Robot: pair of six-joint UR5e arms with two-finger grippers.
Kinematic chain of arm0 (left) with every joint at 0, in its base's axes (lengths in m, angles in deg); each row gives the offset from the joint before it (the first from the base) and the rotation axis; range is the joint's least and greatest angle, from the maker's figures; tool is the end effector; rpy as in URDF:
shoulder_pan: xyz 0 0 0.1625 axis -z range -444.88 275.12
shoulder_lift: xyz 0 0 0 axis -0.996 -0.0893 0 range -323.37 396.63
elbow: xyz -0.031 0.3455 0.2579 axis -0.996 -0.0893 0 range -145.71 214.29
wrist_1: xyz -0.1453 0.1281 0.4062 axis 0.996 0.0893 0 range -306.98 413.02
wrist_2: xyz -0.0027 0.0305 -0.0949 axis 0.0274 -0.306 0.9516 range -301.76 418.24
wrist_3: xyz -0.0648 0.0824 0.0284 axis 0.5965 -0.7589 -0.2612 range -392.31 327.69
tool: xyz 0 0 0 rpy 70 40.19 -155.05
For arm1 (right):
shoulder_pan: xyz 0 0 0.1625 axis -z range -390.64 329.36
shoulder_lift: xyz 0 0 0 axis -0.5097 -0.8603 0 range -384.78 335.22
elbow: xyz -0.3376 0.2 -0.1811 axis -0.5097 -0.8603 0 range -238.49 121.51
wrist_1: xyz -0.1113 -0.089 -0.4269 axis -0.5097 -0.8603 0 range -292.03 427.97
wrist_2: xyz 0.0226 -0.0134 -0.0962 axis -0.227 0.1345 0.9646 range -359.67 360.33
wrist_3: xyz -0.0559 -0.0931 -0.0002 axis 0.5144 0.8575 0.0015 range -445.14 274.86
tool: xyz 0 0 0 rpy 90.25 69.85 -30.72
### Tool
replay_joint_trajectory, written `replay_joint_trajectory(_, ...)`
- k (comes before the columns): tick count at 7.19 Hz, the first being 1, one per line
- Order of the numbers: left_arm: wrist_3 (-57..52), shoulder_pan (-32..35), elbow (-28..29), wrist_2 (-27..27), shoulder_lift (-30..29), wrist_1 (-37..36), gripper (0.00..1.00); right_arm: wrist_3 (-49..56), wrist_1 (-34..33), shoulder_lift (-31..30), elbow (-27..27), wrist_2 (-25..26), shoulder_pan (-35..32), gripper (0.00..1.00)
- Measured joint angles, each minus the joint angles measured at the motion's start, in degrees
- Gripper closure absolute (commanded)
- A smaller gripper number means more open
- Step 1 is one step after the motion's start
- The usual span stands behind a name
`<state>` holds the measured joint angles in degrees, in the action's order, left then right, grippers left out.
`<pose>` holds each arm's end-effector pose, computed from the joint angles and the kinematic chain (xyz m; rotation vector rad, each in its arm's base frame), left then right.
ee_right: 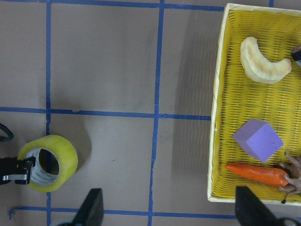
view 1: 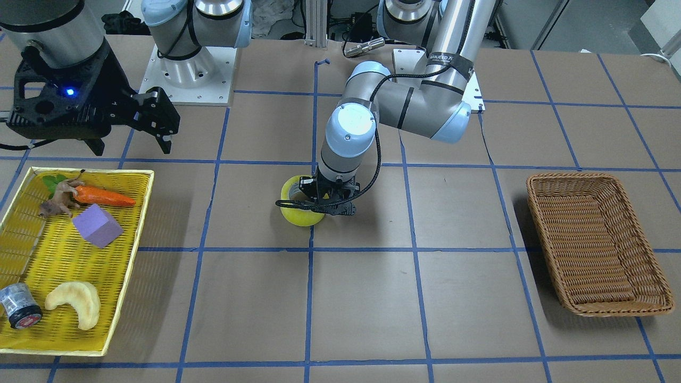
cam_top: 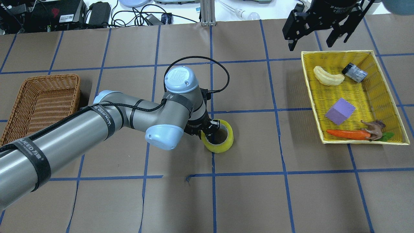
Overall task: Transfer tape with both arms
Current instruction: 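Carry the tape roll with the left gripper into the wicker basket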
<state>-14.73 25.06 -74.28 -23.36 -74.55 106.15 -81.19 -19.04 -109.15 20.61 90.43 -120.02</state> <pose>-0.3383 -0.4952 0.1785 -0.0564 -3.0151 -0.1429 0.1269 -0.5758 0.5276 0.0912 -3.1362 0.0622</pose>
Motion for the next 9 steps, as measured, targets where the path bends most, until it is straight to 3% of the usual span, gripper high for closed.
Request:
replay_joint_trajectory(2, -0.91, -2.63, 6.04, -0.7, 2.2, 7.59, 1.0, 0.0, 0.0, 0.04, 0.02, 0.06, -0.01, 0.0)
replay_joint_trajectory(5, -12.07, -18.28, 21.89, -6.51, 5.01, 30.25, 1.0, 0.0, 0.0, 0.08, 0.05, 0.07, -0.01, 0.0)
replay_joint_trajectory(7, -24.11, -32.33, 26.21, -8.73, 4.79, 34.23, 1.0, 0.0, 0.0, 0.08, 0.04, 0.07, 0.0, 0.0)
replay_joint_trajectory(9, -37.12, -45.75, 26.59, -9.72, 3.33, 34.24, 1.0, 0.0, 0.0, 0.08, 0.07, 0.07, 0.0, 0.0)
